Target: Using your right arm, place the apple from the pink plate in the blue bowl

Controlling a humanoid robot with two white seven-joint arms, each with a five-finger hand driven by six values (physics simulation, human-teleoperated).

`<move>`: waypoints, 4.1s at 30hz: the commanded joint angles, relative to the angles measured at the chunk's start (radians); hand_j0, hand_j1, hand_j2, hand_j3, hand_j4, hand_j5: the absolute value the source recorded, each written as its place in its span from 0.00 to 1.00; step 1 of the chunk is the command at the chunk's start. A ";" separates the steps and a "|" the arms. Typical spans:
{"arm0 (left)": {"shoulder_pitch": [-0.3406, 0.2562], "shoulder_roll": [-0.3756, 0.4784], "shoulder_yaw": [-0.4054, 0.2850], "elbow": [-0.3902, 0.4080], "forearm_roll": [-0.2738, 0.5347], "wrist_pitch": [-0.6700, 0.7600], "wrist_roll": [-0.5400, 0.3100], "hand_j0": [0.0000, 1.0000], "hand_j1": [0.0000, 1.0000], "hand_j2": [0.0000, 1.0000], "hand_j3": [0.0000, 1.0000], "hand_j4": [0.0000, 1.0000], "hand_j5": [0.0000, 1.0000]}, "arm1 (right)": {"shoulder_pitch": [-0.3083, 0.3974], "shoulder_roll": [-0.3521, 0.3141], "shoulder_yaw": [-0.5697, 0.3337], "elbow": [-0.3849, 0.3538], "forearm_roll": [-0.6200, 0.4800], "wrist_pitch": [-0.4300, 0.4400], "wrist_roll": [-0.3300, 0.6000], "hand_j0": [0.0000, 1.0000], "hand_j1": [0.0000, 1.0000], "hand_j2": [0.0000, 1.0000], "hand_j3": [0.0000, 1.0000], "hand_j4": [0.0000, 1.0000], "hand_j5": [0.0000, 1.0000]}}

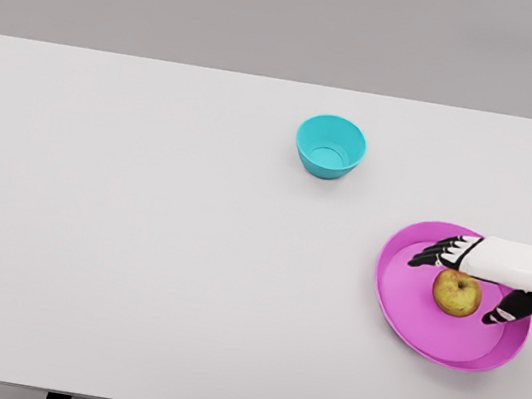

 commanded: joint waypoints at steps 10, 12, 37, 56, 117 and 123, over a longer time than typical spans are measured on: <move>0.000 0.000 0.000 0.000 0.000 0.000 0.000 1.00 1.00 1.00 1.00 1.00 1.00 | 0.002 0.026 0.007 0.025 0.008 0.002 0.013 1.00 1.00 1.00 1.00 1.00 1.00; 0.000 0.000 0.000 0.000 0.000 0.000 0.000 1.00 1.00 1.00 1.00 1.00 1.00 | 0.003 0.028 0.007 0.028 0.008 0.002 0.016 1.00 1.00 1.00 1.00 1.00 1.00; 0.000 0.000 0.000 0.000 0.000 0.000 0.000 1.00 1.00 1.00 1.00 1.00 1.00 | 0.003 0.077 0.018 0.106 0.037 0.002 0.086 0.45 0.45 0.45 0.45 0.45 0.45; 0.000 0.000 0.000 0.000 0.000 0.000 0.000 1.00 1.00 1.00 1.00 1.00 1.00 | -0.095 0.114 -0.050 0.057 0.009 0.002 0.105 0.43 0.43 0.43 0.43 0.43 0.43; 0.000 0.000 0.000 0.000 0.000 0.000 0.000 1.00 1.00 1.00 1.00 1.00 1.00 | -0.468 0.766 -0.033 0.726 0.153 0.002 0.177 1.00 1.00 1.00 1.00 1.00 1.00; 0.000 0.000 0.000 0.000 0.000 0.000 0.000 1.00 1.00 1.00 1.00 1.00 1.00 | -0.433 0.513 -0.047 0.355 -0.003 0.002 0.177 1.00 1.00 1.00 1.00 1.00 1.00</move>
